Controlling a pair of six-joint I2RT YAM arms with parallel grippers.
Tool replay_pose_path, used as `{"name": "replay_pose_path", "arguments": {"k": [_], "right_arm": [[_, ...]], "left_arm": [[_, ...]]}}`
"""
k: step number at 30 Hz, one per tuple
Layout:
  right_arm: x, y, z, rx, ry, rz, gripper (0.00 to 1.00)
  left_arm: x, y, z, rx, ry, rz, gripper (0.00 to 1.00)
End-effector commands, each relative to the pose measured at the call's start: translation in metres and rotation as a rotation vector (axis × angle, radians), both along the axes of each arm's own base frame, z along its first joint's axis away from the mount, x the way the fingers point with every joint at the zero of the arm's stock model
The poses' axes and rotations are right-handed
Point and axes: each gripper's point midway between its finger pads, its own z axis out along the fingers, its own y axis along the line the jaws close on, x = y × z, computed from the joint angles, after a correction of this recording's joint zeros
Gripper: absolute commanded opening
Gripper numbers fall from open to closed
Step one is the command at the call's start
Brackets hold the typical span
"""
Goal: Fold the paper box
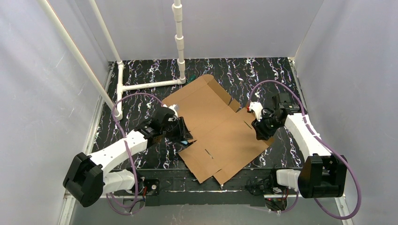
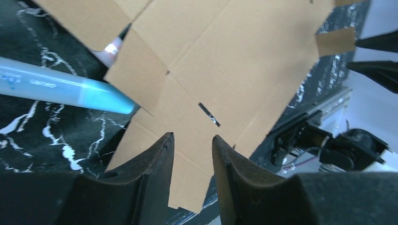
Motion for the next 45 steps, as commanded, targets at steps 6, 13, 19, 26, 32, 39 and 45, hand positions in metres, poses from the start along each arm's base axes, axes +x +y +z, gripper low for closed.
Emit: {"name": "replay_pose_path", "arguments": {"k": [6,13,19,26,32,39,45], "right_arm": [[0.005,0.016,-0.001,0.094,-0.026,-0.006,0.38],[0.011,0.017,0.001,0.103,-0.06,-0.032,0.38],[0.012,0.016,0.0,0.102,-0.065,-0.032,0.39],[0.012,0.017,-0.001,0.104,-0.06,-0.03,0.39],[0.012,0.016,-0.003,0.1,-0.055,-0.031,0.39],[0.013,0.016,-0.007,0.094,-0.048,-0.032,0.4],[0.012,0.016,-0.012,0.084,-0.035,-0.026,0.4]], "left_arm": [[0.004,0.031,-0.042,0.217,0.097,0.111,0.31],[0.012,0.021,-0.051,0.195,0.11,0.126,0.34],[0.02,0.008,-0.047,0.142,0.095,0.125,0.35],[0.029,-0.002,-0.045,0.106,0.083,0.129,0.32],[0.041,-0.011,-0.026,0.038,0.008,0.13,0.22],[0.055,-0.026,-0.024,0.009,-0.006,0.115,0.16],[0.073,-0.039,-0.033,0.025,-0.001,0.113,0.1]]}}
